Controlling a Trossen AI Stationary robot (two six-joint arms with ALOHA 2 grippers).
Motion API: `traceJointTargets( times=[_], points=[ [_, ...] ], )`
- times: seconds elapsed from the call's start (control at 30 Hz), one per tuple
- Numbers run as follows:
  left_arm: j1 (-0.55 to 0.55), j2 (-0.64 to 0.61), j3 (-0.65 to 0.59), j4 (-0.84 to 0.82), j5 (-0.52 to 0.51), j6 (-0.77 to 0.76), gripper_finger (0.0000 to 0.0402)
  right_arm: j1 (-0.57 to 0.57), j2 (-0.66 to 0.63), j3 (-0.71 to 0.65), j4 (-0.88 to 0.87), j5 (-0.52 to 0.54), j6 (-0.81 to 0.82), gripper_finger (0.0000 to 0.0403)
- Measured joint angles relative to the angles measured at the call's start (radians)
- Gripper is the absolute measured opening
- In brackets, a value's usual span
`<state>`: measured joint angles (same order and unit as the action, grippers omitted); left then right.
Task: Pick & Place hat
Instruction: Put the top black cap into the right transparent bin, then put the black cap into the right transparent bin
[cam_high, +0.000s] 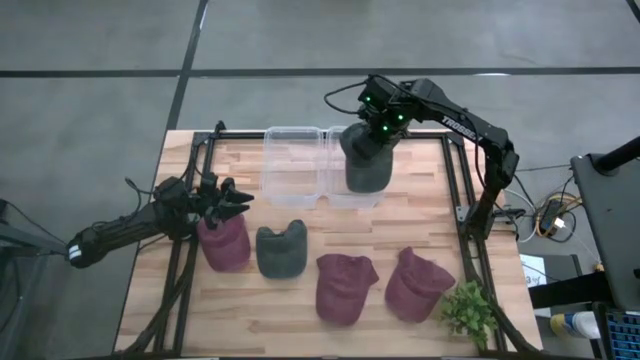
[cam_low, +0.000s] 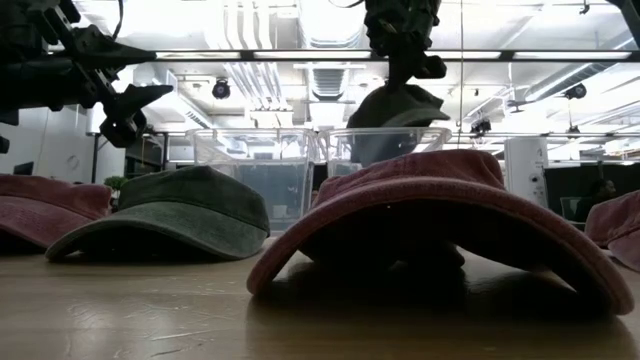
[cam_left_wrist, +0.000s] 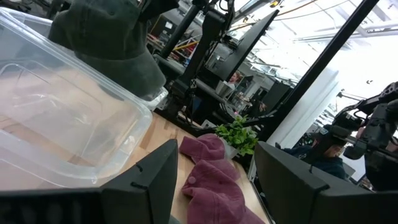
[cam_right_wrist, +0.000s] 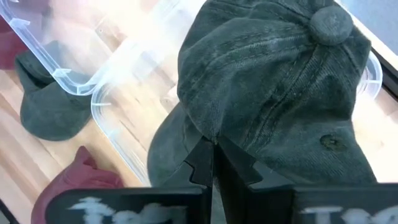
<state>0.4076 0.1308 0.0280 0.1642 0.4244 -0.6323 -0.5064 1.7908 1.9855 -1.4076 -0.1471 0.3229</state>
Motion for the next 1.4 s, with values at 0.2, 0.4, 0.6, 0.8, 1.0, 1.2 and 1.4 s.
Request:
traceJointTargets(
  times=[0.2, 0.4, 0.6, 0.8, 1.0, 1.2, 1.4],
  points=[
    [0.0, 0.0, 0.0, 0.0, 0.0, 0.0, 0.0206, 0.0, 0.0, -0.001, 0.005, 0.0, 0.0, 0.0008],
    [0.0, 0.0, 0.0, 0.0, 0.0, 0.0, 0.0206, 0.002, 0.0, -0.001, 0.008, -0.006, 0.0, 0.0008],
    [0.0, 0.0, 0.0, 0.0, 0.0, 0.0, 0.0206, 0.012, 0.025, -0.001, 0.009, -0.008, -0.009, 0.0009],
    [0.0, 0.0, 0.0, 0.0, 0.0, 0.0, 0.0207, 0.016, 0.066, -0.002, 0.009, -0.008, -0.025, 0.001],
    [0.0, 0.0, 0.0, 0.0, 0.0, 0.0, 0.0206, 0.018, 0.089, -0.003, 0.01, -0.01, -0.07, 0.0037],
    [0.0, 0.0, 0.0, 0.0, 0.0, 0.006, 0.0206, 0.018, 0.097, -0.004, 0.01, -0.01, -0.073, 0.0077],
    [0.0, 0.0, 0.0, 0.0, 0.0, 0.006, 0.0206, 0.018, 0.088, 0.017, -0.006, -0.01, -0.086, 0.0103]
  ],
)
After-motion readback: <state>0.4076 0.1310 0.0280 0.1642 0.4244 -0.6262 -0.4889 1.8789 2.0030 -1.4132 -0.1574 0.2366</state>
